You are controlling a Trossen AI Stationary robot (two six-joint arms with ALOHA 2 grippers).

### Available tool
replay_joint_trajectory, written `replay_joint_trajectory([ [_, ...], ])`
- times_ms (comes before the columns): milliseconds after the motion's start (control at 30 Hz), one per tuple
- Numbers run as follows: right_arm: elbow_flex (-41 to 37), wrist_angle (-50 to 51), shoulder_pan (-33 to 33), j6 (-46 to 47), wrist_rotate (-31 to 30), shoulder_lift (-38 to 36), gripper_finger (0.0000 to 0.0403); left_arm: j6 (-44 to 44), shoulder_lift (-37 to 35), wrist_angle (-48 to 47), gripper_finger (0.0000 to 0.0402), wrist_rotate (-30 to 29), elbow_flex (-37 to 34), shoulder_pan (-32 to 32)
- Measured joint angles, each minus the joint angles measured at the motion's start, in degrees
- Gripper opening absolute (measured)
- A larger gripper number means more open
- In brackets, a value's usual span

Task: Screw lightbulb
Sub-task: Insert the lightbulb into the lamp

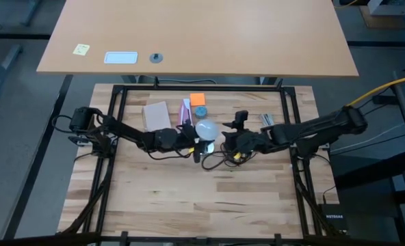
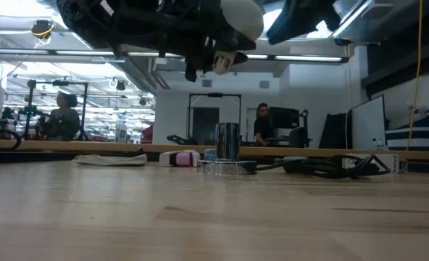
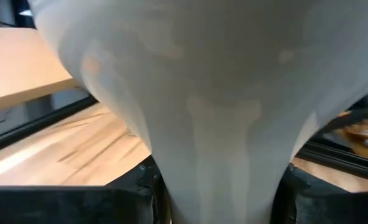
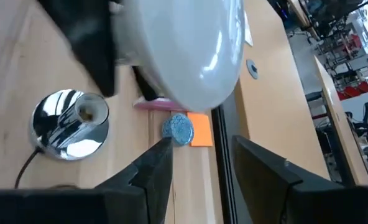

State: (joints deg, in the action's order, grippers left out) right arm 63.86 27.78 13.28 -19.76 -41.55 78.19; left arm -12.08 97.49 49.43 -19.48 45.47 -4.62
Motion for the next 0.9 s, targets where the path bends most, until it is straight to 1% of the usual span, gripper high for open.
replay_joint_trajectory([
  [167,0.0,-3.74,-0.33,-0.18,-0.71,2.54,0.0167,0.02,0.0,-0.59,0.0154,0.23,-0.02,-0.78],
  [433,0.0,-9.13,-0.29,-0.23,-1.39,2.63,0.0167,-0.08,0.0,-3.35,0.0154,0.23,-0.07,-0.63],
  [667,0.0,-7.95,-0.31,-0.23,-1.14,2.6,0.0167,1.35,0.0,-4.11,0.0154,-0.21,-0.07,-0.54],
  [767,0.0,-5.5,-0.31,-0.27,-1.08,2.6,0.0167,2.48,0.0,-3.96,0.0148,-0.27,-0.07,-0.14],
  [900,-0.02,-0.33,-0.23,0.16,-3.49,1.97,0.0167,2.59,0.0,-3.43,0.0135,-0.29,-0.07,1.05],
])
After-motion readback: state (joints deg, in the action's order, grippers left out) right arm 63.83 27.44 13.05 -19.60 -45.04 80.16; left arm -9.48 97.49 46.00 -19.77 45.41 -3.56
